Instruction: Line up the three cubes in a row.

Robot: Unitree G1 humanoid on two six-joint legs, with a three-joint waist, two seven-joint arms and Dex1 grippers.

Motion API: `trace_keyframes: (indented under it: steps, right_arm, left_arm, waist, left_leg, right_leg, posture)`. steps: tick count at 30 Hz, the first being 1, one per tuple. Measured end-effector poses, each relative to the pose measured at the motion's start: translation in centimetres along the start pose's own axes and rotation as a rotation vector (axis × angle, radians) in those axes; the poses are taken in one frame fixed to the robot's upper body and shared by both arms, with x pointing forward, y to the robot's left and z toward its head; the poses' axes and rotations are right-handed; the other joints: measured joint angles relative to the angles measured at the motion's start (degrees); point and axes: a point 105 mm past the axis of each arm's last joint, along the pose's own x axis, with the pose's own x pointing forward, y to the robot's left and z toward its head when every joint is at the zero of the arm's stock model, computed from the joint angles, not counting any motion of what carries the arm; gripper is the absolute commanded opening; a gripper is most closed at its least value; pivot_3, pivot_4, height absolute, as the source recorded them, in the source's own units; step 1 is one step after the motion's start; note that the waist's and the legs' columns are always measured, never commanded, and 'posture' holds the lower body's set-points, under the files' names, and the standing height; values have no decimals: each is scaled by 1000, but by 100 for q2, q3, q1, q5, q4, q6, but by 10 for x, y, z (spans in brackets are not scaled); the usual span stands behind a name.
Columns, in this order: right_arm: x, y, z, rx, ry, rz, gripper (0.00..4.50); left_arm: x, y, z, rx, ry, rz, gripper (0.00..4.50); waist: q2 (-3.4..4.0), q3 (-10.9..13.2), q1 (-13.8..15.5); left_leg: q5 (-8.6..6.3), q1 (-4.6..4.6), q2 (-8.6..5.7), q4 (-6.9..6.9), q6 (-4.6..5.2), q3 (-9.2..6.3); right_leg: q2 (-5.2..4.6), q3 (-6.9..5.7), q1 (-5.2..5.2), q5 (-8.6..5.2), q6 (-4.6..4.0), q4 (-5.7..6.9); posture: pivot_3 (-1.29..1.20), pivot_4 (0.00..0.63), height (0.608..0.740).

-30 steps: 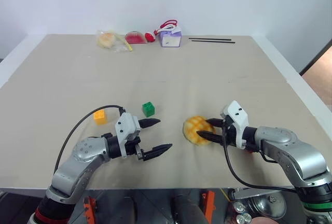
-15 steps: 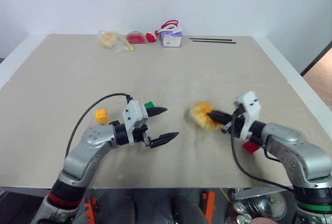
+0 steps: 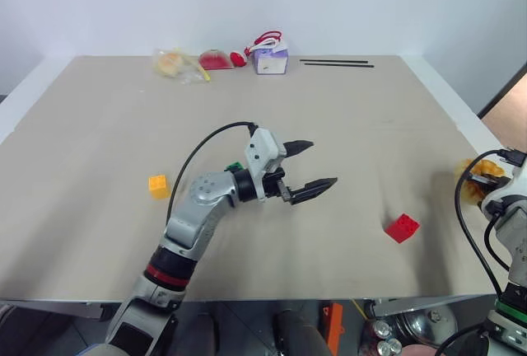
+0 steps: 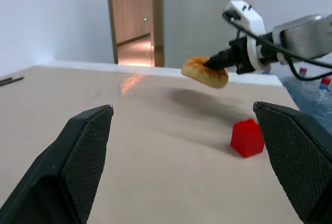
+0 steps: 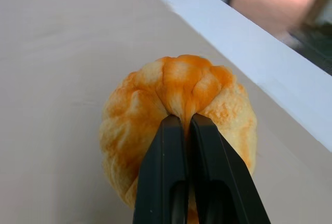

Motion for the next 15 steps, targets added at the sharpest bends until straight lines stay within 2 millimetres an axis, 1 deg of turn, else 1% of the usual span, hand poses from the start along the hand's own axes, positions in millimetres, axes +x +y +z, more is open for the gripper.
trace_keyframes:
  steps: [1,2,3,4,7,11,13,15]
  right_arm:
    - [1,-1,-2,2,13,-6,976]
    - [1,-1,-4,4,18,-7,1400]
    - [1,-1,-4,4,19,-6,1658]
    - [1,-1,-4,4,17,-4,2053]
    - [1,0,-3,5,8,-1,3185]
    - [-3,4,3,14,-37,15,4473]
    - [-9,9,10,14,-89,51,4473]
    - [-18,16,18,8,-147,125,4473]
  left_arm:
    - [2,-1,1,0,-4,-3,4500]
    - [2,-1,1,-1,-6,-5,4500]
    - [3,-1,1,-1,-6,-7,4500]
    - [3,-2,1,-1,-6,-9,4500]
    - [2,-2,0,-1,-4,-14,4500]
    - [1,-2,-1,-4,-1,-13,4500]
    - [0,-2,-2,-6,3,-15,4500]
    - [-2,-3,-5,-9,11,-21,4500]
  waist:
    - [1,0,-7]
    - [4,-1,-8]
    - [7,-2,-8]
    - [10,-3,-7]
    - [10,-3,-5]
    - [10,-3,-5]
    - [11,-3,-5]
    - [11,-3,-3]
  left_leg:
    - [1,3,0,-2,2,0]
    - [2,6,0,-3,4,2]
    - [3,6,0,-3,5,2]
    - [4,5,0,-3,7,2]
    - [5,4,-3,1,8,4]
    - [5,4,-4,0,8,9]
    - [5,4,-4,-2,8,9]
    - [5,4,-4,-3,8,9]
  right_leg:
    - [1,2,1,1,-1,0]
    - [2,6,1,0,-3,0]
    - [2,8,1,0,-5,0]
    - [2,8,1,-1,-7,0]
    - [2,14,3,-6,-16,0]
    - [2,23,2,-6,-14,0]
    - [2,22,1,-5,-11,0]
    - [3,22,1,-4,-6,0]
  posture:
    - [0,150,740]
    - [0,150,740]
    - [0,150,740]
    - [0,150,740]
    - [0,150,740]
    - [0,150,740]
    - [0,150,740]
    - [0,150,740]
